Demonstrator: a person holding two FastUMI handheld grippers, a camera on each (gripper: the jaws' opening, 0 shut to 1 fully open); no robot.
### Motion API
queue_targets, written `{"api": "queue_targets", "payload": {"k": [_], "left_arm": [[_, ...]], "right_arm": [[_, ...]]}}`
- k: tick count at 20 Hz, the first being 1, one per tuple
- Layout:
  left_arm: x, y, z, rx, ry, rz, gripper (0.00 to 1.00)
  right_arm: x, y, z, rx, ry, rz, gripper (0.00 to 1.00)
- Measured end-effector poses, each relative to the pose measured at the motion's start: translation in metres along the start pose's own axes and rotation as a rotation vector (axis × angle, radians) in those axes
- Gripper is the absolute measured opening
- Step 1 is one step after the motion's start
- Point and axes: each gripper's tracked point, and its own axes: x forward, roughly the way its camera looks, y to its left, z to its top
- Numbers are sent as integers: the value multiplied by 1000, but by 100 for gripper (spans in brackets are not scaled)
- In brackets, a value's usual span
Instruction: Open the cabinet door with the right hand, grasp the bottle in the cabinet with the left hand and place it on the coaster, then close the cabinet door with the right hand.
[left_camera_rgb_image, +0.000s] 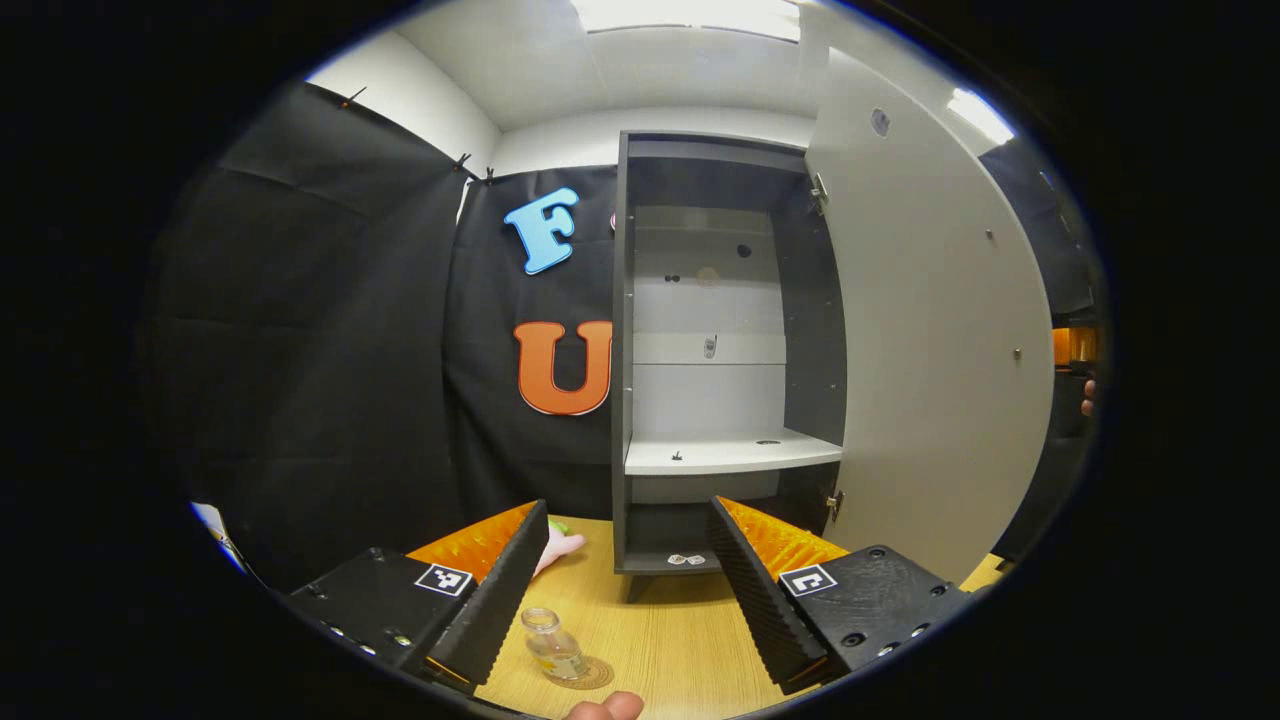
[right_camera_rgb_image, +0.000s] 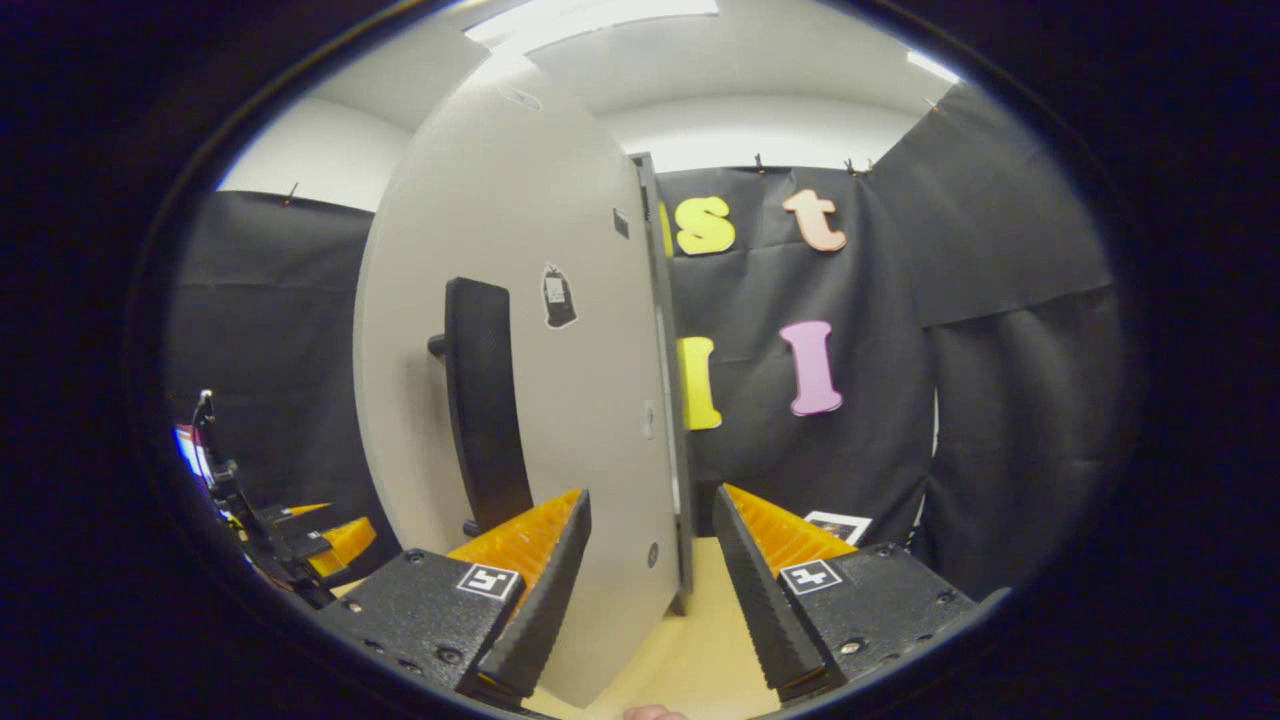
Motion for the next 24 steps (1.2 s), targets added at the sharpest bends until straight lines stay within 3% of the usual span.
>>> {"api": "queue_targets", "payload": {"k": [5,12,18,24], "left_arm": [[-10,11,-7,-7,10,-1,95],[-20,29,-13,-37,27,11,95],[-25,55,-22,-47,46,68,96],[-30,92,-35,-51,57,139,95]], "right_arm": [[33,49,-20,-106,29,48,81],[113,123,-34,31,33,177,84],[199,169,-38,59,28,164,84],[223,179,-38,13,2,99,84]]}}
